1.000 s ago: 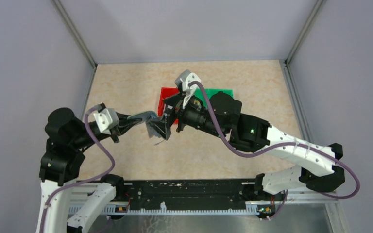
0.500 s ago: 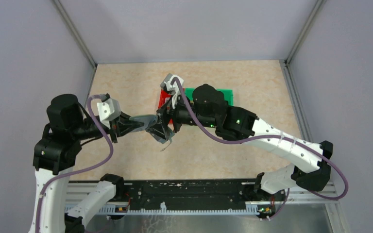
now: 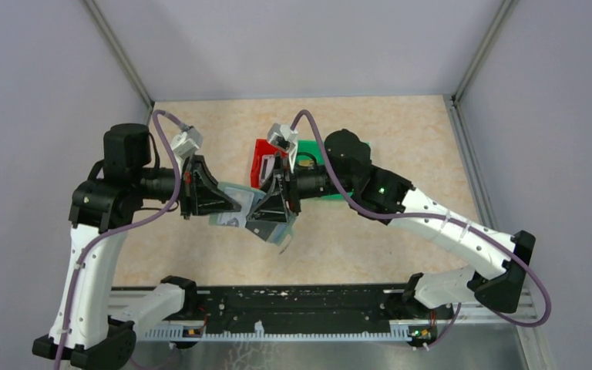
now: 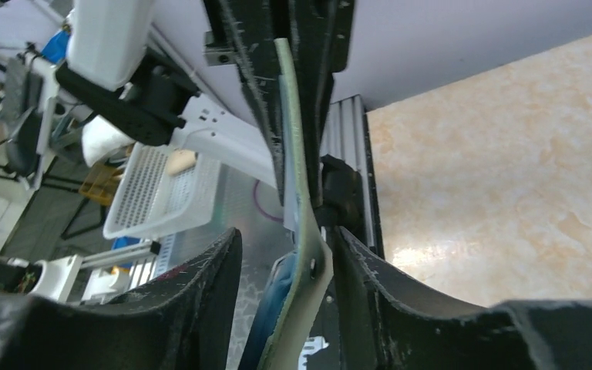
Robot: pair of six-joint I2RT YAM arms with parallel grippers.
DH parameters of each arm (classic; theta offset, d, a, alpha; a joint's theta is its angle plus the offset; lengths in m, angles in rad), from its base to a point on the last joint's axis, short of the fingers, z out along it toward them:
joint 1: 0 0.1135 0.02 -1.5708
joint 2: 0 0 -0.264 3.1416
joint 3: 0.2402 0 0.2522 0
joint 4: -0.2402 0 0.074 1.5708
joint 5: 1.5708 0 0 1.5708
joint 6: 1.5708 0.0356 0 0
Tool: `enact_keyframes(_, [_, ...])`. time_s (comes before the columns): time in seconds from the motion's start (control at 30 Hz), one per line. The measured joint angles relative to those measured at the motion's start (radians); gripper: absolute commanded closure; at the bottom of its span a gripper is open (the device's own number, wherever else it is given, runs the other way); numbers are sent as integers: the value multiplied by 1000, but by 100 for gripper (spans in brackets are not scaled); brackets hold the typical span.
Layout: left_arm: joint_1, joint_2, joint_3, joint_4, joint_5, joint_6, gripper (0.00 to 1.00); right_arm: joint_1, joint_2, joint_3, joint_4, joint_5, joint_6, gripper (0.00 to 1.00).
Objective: Take the credit cards out of the card holder
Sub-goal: Remove the credit card from the card holder.
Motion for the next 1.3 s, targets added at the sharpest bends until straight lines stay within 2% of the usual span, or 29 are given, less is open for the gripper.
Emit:
enact_keyframes(0.23, [0,10,1,-27,53,-40,100,-5,1,11,-3,-112,5,48])
enact_keyframes(0.3, [0,17,4,-43,63,-39,100,-10,5,31,-14,-130,4,51])
enact_keyframes(0.43, [0,29,12,-65,78,-29,100,-27,32,84,-20,-173,6,67])
enact_keyframes(0.53, [0,27,12,-81,79,-17,100,-47,59,103,-24,-199,22,88])
enact_keyframes(0.6, [0,28,13,-98,79,-8,100,-53,80,117,-31,-212,31,98])
enact_keyframes(0.67, [0,29,18,-121,74,9,100,-60,102,128,-40,-229,42,100])
enact_keyframes(0.7, [0,29,21,-131,69,15,96,-61,106,129,-41,-235,44,100])
enact_keyframes(0.77, [0,30,23,-150,63,31,62,-63,111,129,-44,-246,50,100])
enact_keyframes(0.87, [0,30,23,-156,59,58,40,-65,111,128,-44,-257,57,100])
enact_keyframes(0.9, [0,28,22,-154,52,62,37,-66,111,127,-41,-264,61,100])
enact_keyframes(1.0, [0,13,5,-130,40,63,38,-69,107,116,-8,-277,82,100])
enact_keyframes(1.17, [0,-48,-67,-51,44,21,59,-87,72,24,107,-300,138,100])
enact_keyframes(1.3, [0,-98,-128,48,64,-52,68,-90,69,-11,183,-308,179,100])
